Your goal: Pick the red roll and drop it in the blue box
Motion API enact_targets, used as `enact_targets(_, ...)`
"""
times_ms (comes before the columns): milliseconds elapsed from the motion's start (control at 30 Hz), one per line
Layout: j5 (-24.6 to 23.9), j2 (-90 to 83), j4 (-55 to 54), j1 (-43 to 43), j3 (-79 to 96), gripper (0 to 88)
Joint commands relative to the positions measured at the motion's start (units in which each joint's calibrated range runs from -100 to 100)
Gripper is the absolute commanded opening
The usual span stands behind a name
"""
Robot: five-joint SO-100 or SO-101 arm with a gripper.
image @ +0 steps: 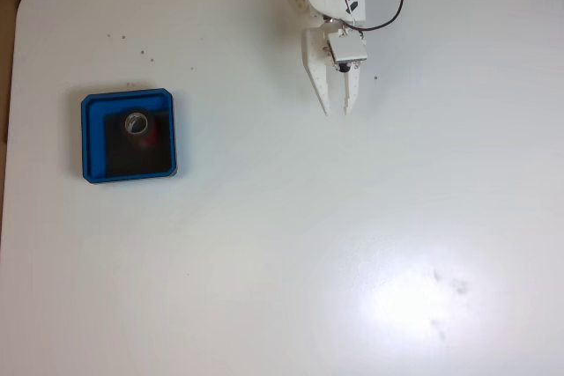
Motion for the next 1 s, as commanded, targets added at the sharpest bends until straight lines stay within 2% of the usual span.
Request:
enact_targets(0,-0.20,-0.27,-0.67,-0.10,0.90,5.5)
enact_targets(967,0.15,-0.27,-0.67,-0.10,0.90,5.5)
